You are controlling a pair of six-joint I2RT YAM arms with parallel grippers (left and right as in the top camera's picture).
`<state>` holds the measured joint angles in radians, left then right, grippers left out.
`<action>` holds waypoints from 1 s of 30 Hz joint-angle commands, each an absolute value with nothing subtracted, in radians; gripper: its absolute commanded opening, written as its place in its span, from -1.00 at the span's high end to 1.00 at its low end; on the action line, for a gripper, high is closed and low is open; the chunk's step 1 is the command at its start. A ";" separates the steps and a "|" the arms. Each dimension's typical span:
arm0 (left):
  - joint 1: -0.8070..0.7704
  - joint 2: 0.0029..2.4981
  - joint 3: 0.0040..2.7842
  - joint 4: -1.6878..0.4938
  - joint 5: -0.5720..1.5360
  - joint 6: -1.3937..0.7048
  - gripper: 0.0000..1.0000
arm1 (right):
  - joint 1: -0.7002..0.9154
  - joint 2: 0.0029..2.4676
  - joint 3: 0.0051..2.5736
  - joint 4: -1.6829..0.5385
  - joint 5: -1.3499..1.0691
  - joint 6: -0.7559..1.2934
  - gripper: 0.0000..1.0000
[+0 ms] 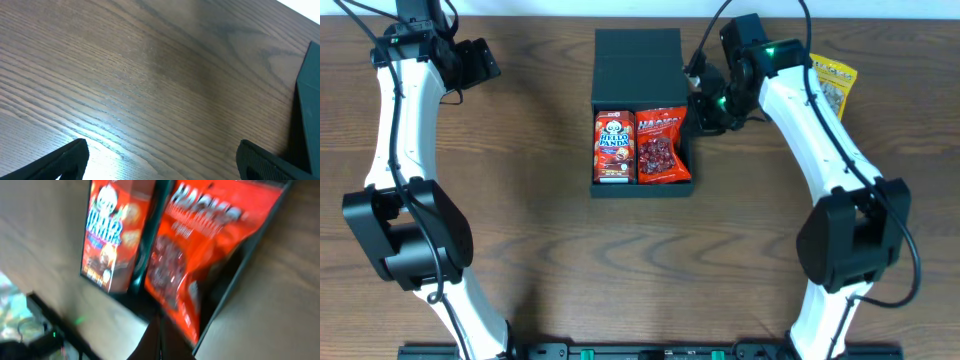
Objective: Pack container
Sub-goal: 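Carry the red Hacks bag into the black box and release it, then move the right gripper over to the yellow Hacks candy bag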
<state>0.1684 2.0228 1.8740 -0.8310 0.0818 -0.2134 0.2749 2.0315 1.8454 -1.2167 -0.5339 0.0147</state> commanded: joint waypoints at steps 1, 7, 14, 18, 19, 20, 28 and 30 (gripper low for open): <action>0.170 2.037 1.874 -0.833 0.078 -0.224 -0.90 | 0.323 2.032 1.837 -1.265 -0.527 -0.102 0.98; 0.170 2.037 1.874 -0.834 0.078 -0.224 -0.90 | 0.351 2.043 1.775 -1.219 -0.514 -0.113 0.97; 0.170 2.037 1.874 -0.847 0.078 -0.225 -0.90 | 0.355 2.054 1.633 -1.051 -0.393 -0.045 0.97; 0.170 2.037 1.874 -0.853 0.078 -0.224 -0.91 | 0.355 2.056 1.557 -0.968 -0.392 -0.046 0.97; 0.170 2.037 1.874 -0.854 0.078 -0.225 -0.90 | 0.355 2.056 1.539 -0.951 -0.391 -0.045 0.97; 0.170 2.037 1.874 -0.856 0.078 -0.225 -0.91 | 0.355 2.056 1.520 -0.935 -0.388 -0.045 0.98; 0.170 2.037 1.874 -0.861 0.078 -0.225 -0.90 | 0.355 2.055 1.538 -0.916 -0.367 -0.035 0.97; 0.170 2.037 1.874 -0.863 0.078 -0.224 -0.91 | 0.355 2.055 1.575 -0.933 -0.375 -0.035 0.97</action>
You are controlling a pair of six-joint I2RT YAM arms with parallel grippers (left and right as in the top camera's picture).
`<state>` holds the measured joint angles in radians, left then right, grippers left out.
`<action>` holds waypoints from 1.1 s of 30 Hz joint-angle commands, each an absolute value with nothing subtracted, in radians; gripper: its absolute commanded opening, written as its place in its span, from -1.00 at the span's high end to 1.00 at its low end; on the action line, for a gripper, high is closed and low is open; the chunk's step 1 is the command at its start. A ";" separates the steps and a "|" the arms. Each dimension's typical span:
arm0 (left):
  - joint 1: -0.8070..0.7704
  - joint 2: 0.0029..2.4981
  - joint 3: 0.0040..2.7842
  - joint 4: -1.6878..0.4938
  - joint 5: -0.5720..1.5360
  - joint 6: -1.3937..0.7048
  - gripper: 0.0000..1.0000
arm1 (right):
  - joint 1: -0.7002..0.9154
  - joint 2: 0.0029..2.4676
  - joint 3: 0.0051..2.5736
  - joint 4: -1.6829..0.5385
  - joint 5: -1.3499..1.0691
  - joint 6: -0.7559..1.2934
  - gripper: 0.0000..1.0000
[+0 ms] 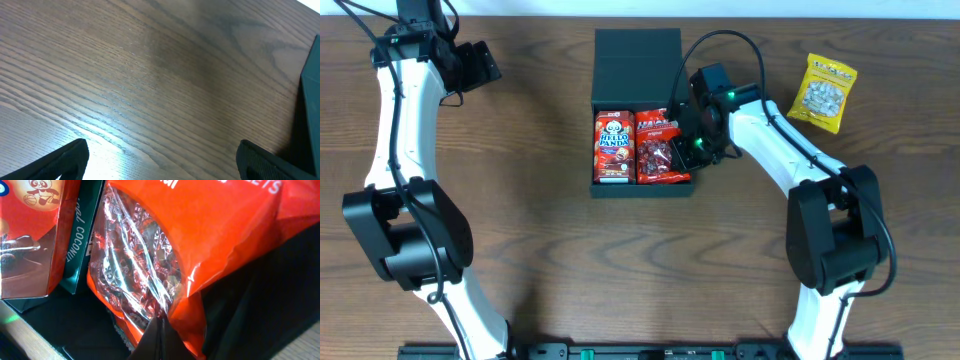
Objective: Pack container
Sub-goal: 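Move the right gripper over to the yellow Hacks candy bag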
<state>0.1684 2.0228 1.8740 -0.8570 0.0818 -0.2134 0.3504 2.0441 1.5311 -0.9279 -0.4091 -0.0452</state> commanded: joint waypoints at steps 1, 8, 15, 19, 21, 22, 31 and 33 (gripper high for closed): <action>0.170 2.037 1.874 -0.865 0.078 -0.225 -0.91 | 0.354 2.055 1.605 -0.949 -0.376 -0.035 0.98; 0.170 2.037 1.874 -0.873 0.078 -0.224 -0.91 | 0.313 2.051 1.880 -1.042 -0.371 -0.062 0.98; 0.170 2.037 1.874 -0.885 0.077 -0.224 -0.90 | 0.048 2.056 1.950 -0.973 -0.371 -0.068 0.97; 0.170 2.037 1.874 -0.885 0.076 -0.224 -0.90 | -0.135 2.066 1.926 -0.933 -0.414 -0.068 0.97; 0.170 2.037 1.874 -0.884 0.070 -0.224 -0.91 | -0.221 2.080 1.926 -0.918 -0.472 -0.068 0.97; 0.170 2.037 1.874 -0.882 0.070 -0.224 -0.90 | -0.255 2.088 1.926 -0.913 -0.493 -0.068 0.97; 0.170 2.037 1.874 -0.874 0.071 -0.225 -0.91 | -0.424 2.207 1.925 -0.907 -0.577 -0.065 0.88; 0.170 2.037 1.874 -0.875 0.071 -0.226 -0.91 | -0.435 2.241 1.925 -0.909 -0.577 -0.064 0.62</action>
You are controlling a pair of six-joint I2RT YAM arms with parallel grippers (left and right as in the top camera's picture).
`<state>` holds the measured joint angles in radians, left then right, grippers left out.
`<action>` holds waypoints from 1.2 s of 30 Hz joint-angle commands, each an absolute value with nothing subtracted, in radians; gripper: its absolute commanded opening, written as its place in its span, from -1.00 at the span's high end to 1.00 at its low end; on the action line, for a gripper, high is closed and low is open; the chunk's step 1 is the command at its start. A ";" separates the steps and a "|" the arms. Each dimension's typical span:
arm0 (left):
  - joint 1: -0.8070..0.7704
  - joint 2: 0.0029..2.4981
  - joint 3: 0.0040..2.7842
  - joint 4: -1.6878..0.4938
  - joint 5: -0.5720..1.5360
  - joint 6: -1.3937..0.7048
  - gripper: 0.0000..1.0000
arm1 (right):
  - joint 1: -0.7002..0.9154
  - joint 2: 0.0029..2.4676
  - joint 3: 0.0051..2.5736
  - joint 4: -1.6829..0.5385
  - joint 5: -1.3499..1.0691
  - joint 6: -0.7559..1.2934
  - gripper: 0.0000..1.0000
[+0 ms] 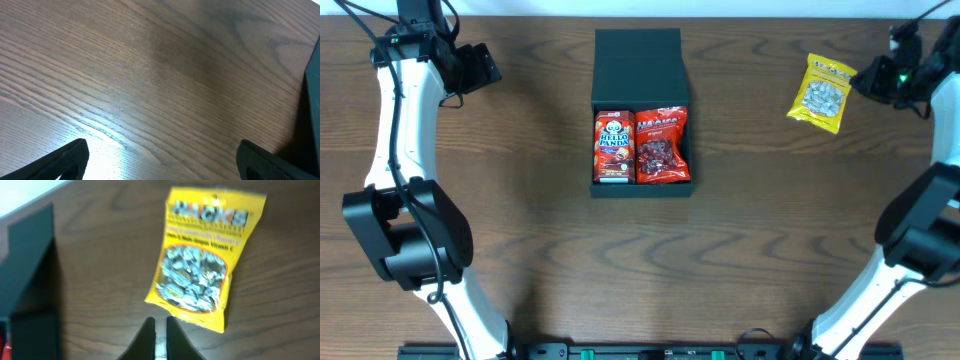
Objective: Pack container
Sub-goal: 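Move the right gripper over to the yellow Hacks candy bag, then grasp the yellow Hacks bag with the right gripper and lift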
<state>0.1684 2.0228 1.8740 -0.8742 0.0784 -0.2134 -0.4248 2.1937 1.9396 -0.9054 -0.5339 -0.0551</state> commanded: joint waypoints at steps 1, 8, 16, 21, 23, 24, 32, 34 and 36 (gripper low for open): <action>0.170 2.037 1.874 -0.875 0.071 -0.226 -0.90 | -0.441 2.262 1.925 -0.910 -0.577 -0.064 0.46; 0.170 2.037 1.874 -0.875 0.071 -0.233 -0.90 | -0.479 2.338 1.925 -0.912 -0.581 -0.056 -0.99; 0.170 2.037 1.874 -0.864 0.071 -0.233 -0.90 | -0.496 2.375 1.925 -0.855 -0.581 -0.010 -0.79; 0.170 2.037 1.874 -0.855 0.071 -0.233 -0.90 | -0.480 2.400 1.925 -0.793 -0.600 0.049 -0.61; 0.170 2.037 1.874 -0.855 0.071 -0.233 -0.90 | -0.473 2.410 1.925 -0.779 -0.612 0.054 -0.60; 0.170 2.037 1.874 -0.855 0.071 -0.233 -0.90 | -0.469 2.418 1.925 -0.773 -0.611 0.060 -0.59; 0.170 2.037 1.874 -0.855 0.071 -0.233 -0.90 | -0.451 2.436 1.925 -0.725 -0.611 0.101 -0.43; 0.170 2.037 1.874 -0.855 0.071 -0.233 -0.90 | -0.447 2.436 1.925 -0.719 -0.611 0.110 -0.43; 0.170 2.037 1.874 -0.855 0.071 -0.233 -0.90 | -0.440 2.440 1.925 -0.709 -0.611 0.117 -0.43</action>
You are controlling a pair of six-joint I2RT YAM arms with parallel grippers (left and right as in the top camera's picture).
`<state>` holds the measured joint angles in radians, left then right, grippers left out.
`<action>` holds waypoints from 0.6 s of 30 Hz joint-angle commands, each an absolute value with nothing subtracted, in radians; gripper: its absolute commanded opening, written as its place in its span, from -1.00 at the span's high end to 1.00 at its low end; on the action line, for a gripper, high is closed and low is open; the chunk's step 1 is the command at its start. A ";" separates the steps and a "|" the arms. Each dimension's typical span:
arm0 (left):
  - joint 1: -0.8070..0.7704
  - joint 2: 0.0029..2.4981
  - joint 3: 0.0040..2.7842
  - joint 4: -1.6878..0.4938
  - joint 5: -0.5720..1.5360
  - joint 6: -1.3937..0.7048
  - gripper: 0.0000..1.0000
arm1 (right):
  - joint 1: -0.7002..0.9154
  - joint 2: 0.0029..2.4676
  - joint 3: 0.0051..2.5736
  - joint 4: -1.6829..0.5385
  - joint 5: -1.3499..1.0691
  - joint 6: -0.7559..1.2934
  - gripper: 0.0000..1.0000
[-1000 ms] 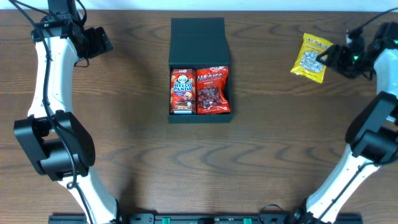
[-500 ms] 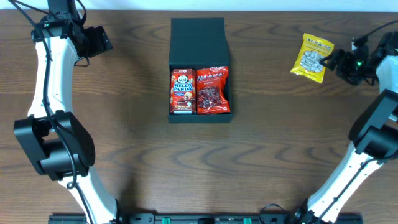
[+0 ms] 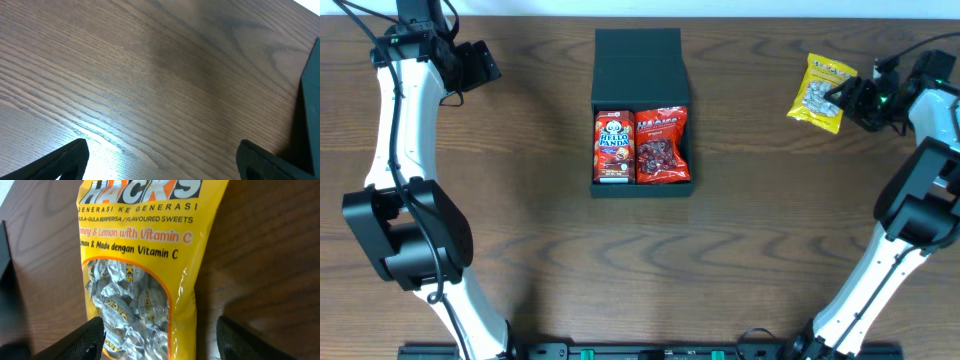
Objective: Pack container
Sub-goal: 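Grasp the yellow Hacks bag with the right gripper and lift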
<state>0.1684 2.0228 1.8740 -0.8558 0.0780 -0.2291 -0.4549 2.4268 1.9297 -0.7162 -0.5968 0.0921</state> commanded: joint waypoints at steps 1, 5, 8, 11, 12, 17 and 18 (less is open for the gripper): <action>0.170 2.037 1.874 -0.855 0.071 -0.233 -0.90 | -0.437 2.441 1.925 -0.706 -0.611 0.121 -0.39; 0.170 2.037 1.874 -0.855 0.071 -0.233 -0.91 | -0.424 2.449 1.925 -0.676 -0.611 0.156 -0.08; 0.170 2.037 1.874 -0.856 0.071 -0.233 -0.90 | -0.416 2.453 1.925 -0.664 -0.612 0.174 0.45; 0.170 2.037 1.874 -0.856 0.071 -0.233 -0.90 | -0.408 2.453 1.925 -0.657 -0.628 0.180 0.97; 0.170 2.037 1.874 -0.856 0.071 -0.233 -0.91 | -0.407 2.453 1.925 -0.654 -0.650 0.180 0.97; 0.170 2.037 1.874 -0.856 0.071 -0.233 -0.91 | -0.406 2.452 1.936 -0.646 -0.787 0.179 0.97; 0.170 2.037 1.874 -0.856 0.071 -0.233 -0.90 | -0.406 2.452 1.942 -0.646 -0.819 0.179 0.97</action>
